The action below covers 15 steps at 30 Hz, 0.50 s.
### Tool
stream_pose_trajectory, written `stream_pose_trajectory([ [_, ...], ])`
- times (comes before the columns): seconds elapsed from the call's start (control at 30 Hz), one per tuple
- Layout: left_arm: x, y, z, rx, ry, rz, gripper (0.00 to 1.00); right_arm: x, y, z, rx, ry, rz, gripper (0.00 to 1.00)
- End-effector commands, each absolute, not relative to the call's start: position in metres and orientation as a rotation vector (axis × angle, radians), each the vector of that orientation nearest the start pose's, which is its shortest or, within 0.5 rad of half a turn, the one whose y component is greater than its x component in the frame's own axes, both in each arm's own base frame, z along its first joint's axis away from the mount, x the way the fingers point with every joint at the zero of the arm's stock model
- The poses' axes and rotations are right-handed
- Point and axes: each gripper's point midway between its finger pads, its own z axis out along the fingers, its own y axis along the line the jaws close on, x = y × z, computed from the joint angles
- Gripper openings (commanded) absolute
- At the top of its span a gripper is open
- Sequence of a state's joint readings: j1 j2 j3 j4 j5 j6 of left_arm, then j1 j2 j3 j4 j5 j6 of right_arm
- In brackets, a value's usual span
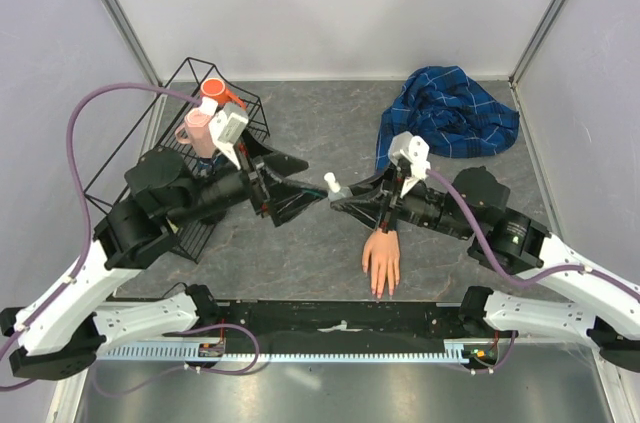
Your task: Paint the nails
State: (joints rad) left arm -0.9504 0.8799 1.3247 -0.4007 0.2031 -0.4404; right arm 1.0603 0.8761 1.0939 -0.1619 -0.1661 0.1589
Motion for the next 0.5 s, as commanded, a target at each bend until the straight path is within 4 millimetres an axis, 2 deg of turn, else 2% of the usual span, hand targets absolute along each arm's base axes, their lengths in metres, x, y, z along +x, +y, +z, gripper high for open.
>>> stream_pose_trajectory([
  [0.0,0.154,-0.276,0.450,0.361,1.701,-1.231,1.00,0.163,0.287,0.422,-0.703,1.398,0.898,0.00],
  [0.1,0.166,-0.280,0.450,0.332,1.708,-1.195,0.96,0.174,0.285,0.422,-0.665,1.419,0.847,0.00],
  [0.13,0.170,-0.281,0.450,0.321,1.710,-1.181,0.87,0.178,0.283,0.423,-0.648,1.429,0.827,0.00],
  [0.17,0.173,-0.283,0.447,0.315,1.721,-1.169,0.83,0.180,0.283,0.421,-0.646,1.437,0.817,0.00],
  [0.27,0.181,-0.286,0.444,0.297,1.730,-1.142,0.77,0.181,0.285,0.418,-0.651,1.444,0.813,0.00],
  [0.3,0.183,-0.288,0.443,0.296,1.728,-1.139,0.71,0.181,0.285,0.417,-0.653,1.446,0.812,0.00],
  [0.47,0.185,-0.293,0.441,0.297,1.717,-1.153,0.64,0.180,0.284,0.417,-0.652,1.445,0.812,0.00],
])
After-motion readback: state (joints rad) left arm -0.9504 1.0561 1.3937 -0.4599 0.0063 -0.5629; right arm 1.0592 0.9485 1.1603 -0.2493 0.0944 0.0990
